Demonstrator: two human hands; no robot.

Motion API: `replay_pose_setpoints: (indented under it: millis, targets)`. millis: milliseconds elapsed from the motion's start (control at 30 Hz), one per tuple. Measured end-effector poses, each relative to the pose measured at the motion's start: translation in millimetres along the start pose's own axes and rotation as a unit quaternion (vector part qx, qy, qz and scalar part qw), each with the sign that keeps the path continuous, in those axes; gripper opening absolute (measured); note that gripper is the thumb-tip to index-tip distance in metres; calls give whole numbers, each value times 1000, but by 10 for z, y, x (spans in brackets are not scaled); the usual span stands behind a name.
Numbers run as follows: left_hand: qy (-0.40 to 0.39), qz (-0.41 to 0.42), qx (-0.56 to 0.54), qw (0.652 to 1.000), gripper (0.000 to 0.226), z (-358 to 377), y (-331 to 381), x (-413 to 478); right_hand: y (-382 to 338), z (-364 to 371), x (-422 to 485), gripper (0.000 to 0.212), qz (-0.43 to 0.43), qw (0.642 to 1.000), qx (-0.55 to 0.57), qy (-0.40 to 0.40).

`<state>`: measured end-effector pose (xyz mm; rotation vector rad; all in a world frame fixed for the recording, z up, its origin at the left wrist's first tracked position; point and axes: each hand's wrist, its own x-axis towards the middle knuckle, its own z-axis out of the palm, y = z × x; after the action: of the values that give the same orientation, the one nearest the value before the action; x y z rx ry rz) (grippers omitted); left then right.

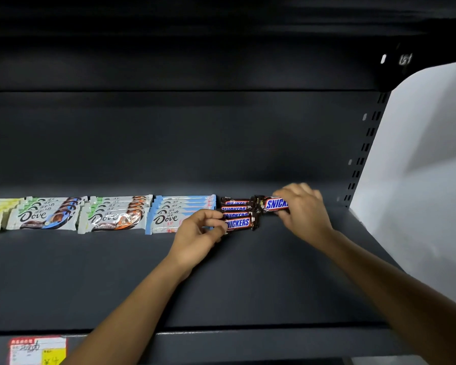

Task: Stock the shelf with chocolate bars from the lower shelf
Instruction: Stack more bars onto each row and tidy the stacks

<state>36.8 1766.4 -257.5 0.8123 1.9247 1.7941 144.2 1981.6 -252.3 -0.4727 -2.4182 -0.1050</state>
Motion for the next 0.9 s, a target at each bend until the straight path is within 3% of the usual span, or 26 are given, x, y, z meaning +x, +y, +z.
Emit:
replay_pose_setpoints:
  millis: [200, 367, 633, 900]
  targets:
    - [-12, 11, 44, 999, 16, -1, -74, 35, 119, 228, 129, 36, 67, 994, 27, -87]
    - [-26, 26, 69, 997, 18, -11, -115, 43, 71, 363, 149, 33, 103, 990, 41, -86]
    - [-34, 34, 78, 996, 18, -21, -125, 45, 121, 343, 141, 35, 100, 986, 92, -96]
    - [-39, 32, 74, 996, 18, -28, -122, 38, 163, 251, 114, 50, 92, 976, 131, -149]
